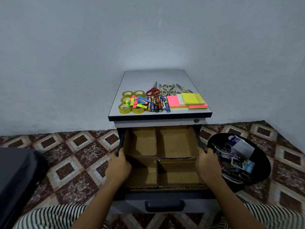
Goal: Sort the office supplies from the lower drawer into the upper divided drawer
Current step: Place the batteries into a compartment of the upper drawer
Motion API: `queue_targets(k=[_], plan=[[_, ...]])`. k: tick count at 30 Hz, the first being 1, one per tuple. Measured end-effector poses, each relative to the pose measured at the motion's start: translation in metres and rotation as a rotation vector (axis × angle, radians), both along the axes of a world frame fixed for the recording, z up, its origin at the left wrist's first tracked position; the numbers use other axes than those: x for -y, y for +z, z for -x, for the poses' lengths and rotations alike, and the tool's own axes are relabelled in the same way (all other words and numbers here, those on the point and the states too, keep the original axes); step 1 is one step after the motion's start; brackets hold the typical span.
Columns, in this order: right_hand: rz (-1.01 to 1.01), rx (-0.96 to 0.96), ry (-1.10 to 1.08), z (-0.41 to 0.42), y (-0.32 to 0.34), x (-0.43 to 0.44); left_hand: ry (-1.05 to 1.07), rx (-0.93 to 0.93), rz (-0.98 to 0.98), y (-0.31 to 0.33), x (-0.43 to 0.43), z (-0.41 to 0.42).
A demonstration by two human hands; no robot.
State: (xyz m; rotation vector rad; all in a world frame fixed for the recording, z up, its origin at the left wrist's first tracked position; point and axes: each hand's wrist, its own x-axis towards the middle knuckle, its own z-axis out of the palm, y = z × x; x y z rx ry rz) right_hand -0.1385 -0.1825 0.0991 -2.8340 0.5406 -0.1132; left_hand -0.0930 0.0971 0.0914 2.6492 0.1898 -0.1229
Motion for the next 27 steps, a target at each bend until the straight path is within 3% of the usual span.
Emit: queue_targets(k=[17,23,27], plan=[[-0.182,0.461,0.208,-0.099,0.111,-0.003,-0.528,0.645,-0.075,0.083,0.096,-0.085],[-0.164,0.400,0.321,-0.141,0.125,-0.030,-0.448,0.569,-0.295,0.121,0.100,-0.137],[-0.114,0.299,0.429,-0.166,0.129,-0.046,-0.520,0.460,-0.423,0.137,0.093,-0.159]])
